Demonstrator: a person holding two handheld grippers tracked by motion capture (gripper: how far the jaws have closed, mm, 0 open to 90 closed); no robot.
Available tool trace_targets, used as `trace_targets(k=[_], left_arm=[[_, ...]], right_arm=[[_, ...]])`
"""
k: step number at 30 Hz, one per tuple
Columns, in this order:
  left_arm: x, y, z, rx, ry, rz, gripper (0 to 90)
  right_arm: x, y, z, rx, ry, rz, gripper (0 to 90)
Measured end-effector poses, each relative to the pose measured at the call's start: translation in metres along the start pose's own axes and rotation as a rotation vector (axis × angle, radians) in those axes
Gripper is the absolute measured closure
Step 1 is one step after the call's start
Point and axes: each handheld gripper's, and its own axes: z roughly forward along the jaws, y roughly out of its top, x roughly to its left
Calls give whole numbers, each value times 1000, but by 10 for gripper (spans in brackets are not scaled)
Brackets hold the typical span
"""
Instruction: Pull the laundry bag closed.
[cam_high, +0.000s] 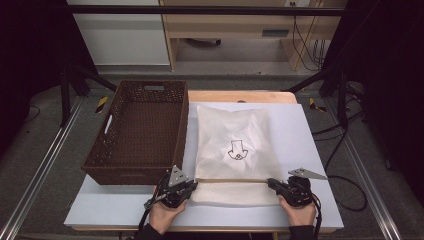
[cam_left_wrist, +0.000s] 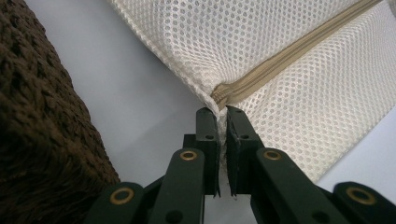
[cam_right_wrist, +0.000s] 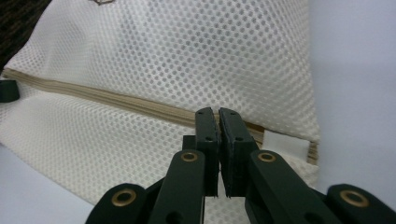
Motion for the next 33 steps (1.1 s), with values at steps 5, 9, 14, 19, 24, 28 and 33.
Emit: trace_targets(k=[5,9,14,19,24,28,33], left_arm=[[0,0,0,1,2,-1,843],[0,0,0,2,2,-1,843],[0,-1,0,2,2,0,843],[0,-1,0,2,-1,-3,840],[2,-1,-1,-4,-12,-1,809],[3,-1,-4,-19,-25,-1,736],[2,-2,-13,-46,-16,12,626]], right_arm=[[-5,-2,1,7,-21,14,873],[-11,-3,-1,3,-35,20,873],[-16,-4,-1,7,-64,29,873],[-17,-5,0,7,-69,19,872],[-18,-5,0,-9,-61,2,862],[-17,-3,-2,-24,-70,-6,810],[-18,0,-6,-79,-68,-12,676]])
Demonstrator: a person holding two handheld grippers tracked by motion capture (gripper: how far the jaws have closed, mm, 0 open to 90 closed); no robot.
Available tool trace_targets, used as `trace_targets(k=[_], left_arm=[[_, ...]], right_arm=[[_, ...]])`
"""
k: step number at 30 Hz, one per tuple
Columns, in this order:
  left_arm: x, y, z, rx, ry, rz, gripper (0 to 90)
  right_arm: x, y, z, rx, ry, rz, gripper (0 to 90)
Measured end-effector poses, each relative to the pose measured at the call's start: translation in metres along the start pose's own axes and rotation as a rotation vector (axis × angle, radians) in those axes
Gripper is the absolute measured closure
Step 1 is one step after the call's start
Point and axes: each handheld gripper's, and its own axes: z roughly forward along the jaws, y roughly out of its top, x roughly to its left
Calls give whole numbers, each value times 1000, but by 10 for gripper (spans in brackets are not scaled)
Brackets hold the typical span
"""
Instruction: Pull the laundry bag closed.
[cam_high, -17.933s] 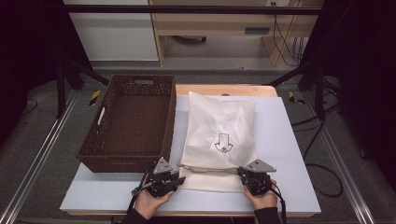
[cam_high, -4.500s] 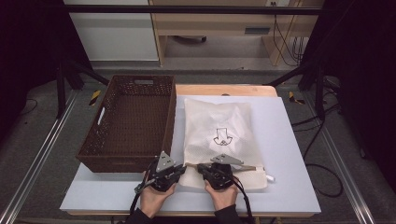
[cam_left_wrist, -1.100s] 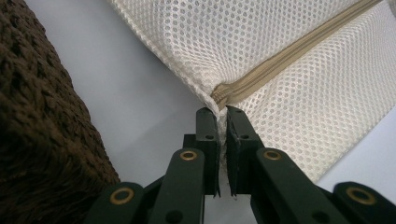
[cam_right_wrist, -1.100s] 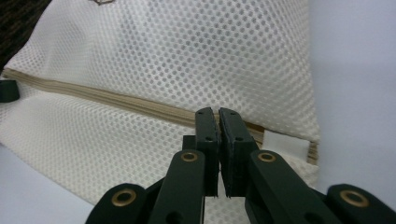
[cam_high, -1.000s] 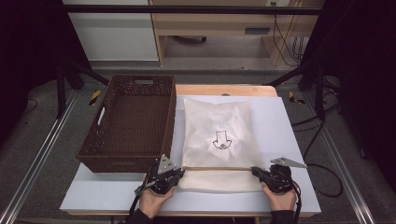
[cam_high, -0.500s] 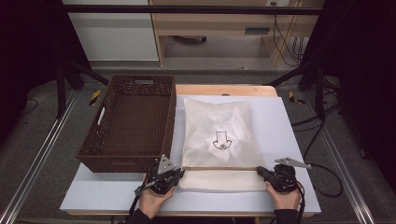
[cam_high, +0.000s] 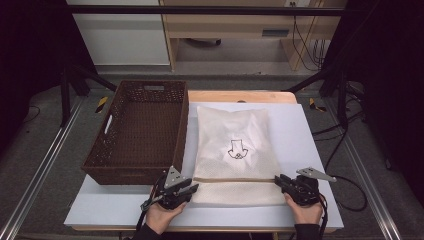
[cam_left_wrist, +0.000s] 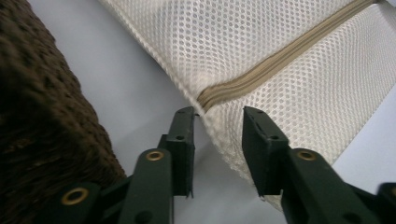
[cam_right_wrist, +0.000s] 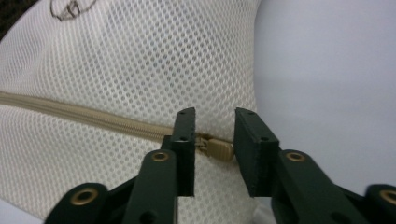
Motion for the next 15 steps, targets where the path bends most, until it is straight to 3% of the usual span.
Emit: trace_targets(k=[6,15], left_arm=[[3,-3,-13,-27,-32,-3,515],[12,-11,-23,-26,-71,-1,468]], right_arm=[[-5,3,-5,-77,-19,-11,477],[-16,5,-10,-99,-73,-4,373]])
